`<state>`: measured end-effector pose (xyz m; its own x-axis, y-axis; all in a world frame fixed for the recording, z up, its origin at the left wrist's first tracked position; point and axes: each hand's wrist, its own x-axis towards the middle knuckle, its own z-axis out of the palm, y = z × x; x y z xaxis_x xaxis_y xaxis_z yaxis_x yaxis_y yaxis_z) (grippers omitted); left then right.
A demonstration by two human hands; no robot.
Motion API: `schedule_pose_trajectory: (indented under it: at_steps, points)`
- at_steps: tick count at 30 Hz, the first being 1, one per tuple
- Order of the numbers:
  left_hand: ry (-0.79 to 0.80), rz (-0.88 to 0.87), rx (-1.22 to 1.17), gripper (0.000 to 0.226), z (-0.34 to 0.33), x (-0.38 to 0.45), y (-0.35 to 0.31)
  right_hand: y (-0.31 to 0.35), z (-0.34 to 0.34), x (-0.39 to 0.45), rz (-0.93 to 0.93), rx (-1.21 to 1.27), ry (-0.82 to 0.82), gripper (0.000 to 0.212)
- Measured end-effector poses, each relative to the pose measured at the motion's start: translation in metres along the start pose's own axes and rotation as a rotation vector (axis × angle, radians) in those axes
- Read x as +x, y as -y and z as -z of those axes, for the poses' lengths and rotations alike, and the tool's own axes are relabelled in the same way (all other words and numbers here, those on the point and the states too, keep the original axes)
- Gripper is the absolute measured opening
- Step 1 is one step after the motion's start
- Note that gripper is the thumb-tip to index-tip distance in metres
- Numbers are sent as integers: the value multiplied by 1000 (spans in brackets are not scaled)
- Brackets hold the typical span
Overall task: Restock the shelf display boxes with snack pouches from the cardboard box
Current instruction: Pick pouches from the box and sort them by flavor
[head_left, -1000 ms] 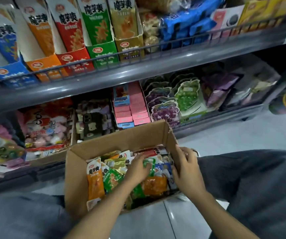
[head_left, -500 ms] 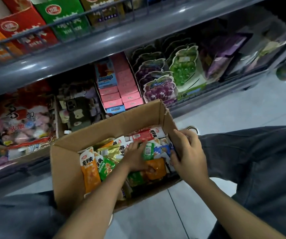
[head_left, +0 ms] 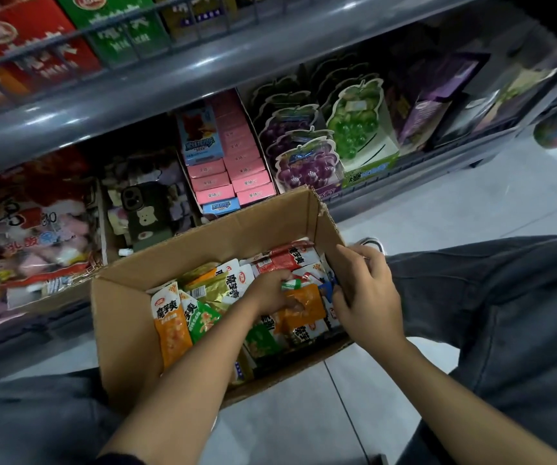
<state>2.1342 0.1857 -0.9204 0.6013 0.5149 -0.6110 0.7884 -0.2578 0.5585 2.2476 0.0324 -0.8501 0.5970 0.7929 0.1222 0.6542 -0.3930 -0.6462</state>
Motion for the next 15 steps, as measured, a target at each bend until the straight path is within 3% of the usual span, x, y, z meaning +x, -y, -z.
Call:
schedule_pose_trajectory:
  at_steps: [4, 8, 13, 15]
  points:
    - [24, 42, -24, 59, 0, -2, -7, -2, 0, 0, 9, -4, -3, 60]
    - [-71, 130, -170, 53, 11, -9, -12, -2, 0, 1, 21, -1, -2, 60]
    - [-205, 106, -354, 10, 46, -28, -24, -3, 0, 1, 44, 4, -17, 58]
    - [-285, 99, -442, 11, 56, -37, -28, -2, 0, 1, 28, 8, -8, 58]
